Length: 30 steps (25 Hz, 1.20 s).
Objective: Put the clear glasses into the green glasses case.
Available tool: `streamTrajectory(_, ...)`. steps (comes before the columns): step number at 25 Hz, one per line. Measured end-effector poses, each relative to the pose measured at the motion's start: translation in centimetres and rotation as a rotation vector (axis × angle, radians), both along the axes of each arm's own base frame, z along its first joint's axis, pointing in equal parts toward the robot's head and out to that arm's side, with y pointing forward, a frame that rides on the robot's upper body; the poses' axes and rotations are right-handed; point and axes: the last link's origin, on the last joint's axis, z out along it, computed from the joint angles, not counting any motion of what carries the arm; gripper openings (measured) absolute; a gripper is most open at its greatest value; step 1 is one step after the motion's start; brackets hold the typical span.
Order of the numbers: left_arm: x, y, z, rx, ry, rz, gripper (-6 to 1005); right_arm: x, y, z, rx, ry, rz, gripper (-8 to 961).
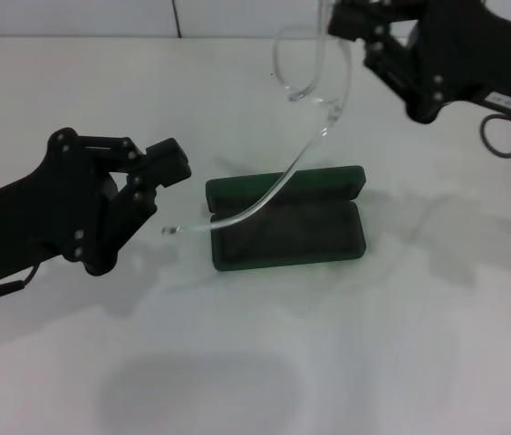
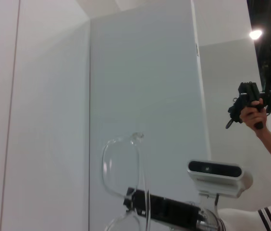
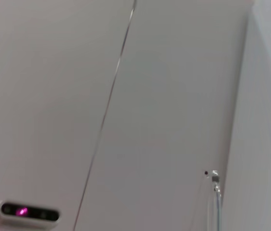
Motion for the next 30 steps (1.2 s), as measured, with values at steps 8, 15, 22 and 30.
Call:
streamTrajectory(8, 0.0, 0.0, 0.4, 0.014, -0.016, 0.002, 50, 1.2, 0.0, 0.8, 0.007, 0.046, -0.035, 45)
streamTrajectory(15, -0.2, 0.0, 0.8, 0.017, -0.014, -0.001, 50, 1.6, -0.4, 2.1, 0.023, 0.106, -0.023, 45)
streamTrajectory(22, -0.4, 0.0, 1.0, 0.013, -0.009, 0.003, 50, 1.9, -0.5, 3.1, 0.056, 0.155, -0.030, 45)
streamTrajectory(30, 0.6, -0.5, 0.0, -0.063, -0.015, -0.056, 49, 1.4, -0.4, 3.5, 0.073, 0.228, -0.010, 45)
